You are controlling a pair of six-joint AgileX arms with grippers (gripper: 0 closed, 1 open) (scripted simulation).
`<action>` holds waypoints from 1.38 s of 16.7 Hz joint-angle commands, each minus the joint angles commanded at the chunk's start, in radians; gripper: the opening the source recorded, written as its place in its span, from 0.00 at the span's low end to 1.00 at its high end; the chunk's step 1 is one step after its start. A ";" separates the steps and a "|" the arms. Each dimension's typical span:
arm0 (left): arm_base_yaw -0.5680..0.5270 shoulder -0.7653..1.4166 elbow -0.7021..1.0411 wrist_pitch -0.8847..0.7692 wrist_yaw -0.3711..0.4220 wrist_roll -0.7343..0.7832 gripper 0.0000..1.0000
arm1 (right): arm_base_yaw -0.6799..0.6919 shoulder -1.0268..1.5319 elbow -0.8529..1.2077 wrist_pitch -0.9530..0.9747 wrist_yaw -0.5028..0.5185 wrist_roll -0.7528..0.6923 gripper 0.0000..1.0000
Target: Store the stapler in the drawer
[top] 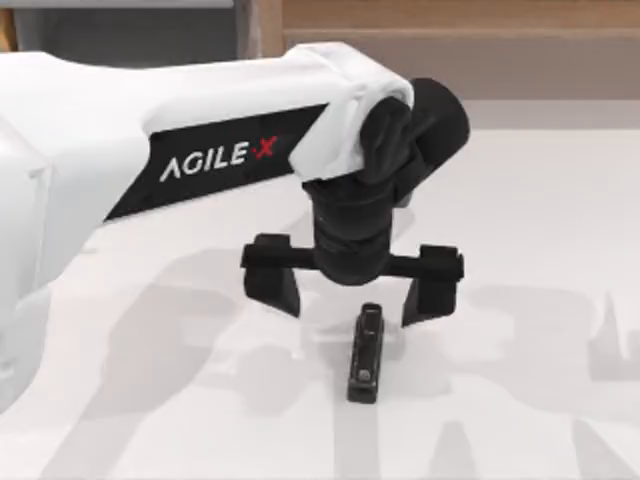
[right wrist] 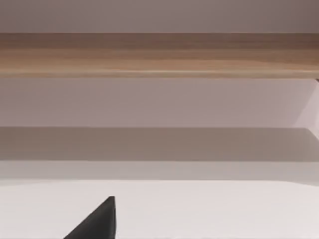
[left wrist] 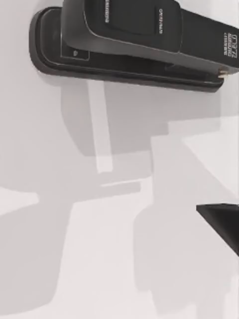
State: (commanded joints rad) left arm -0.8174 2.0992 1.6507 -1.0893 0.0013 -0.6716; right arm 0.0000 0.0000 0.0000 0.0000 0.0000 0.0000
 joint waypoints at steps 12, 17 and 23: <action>-0.031 0.097 0.034 0.029 0.000 -0.026 1.00 | 0.000 0.000 0.000 0.000 0.000 0.000 1.00; -0.033 0.135 -0.032 0.132 0.000 -0.027 1.00 | 0.000 0.000 0.000 0.000 0.000 0.000 1.00; -0.033 0.135 -0.032 0.132 0.000 -0.027 0.77 | 0.000 0.000 0.000 0.000 0.000 0.000 1.00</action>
State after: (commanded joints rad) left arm -0.8502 2.2338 1.6186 -0.9571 0.0016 -0.6984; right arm 0.0000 0.0000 0.0000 0.0000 0.0000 0.0000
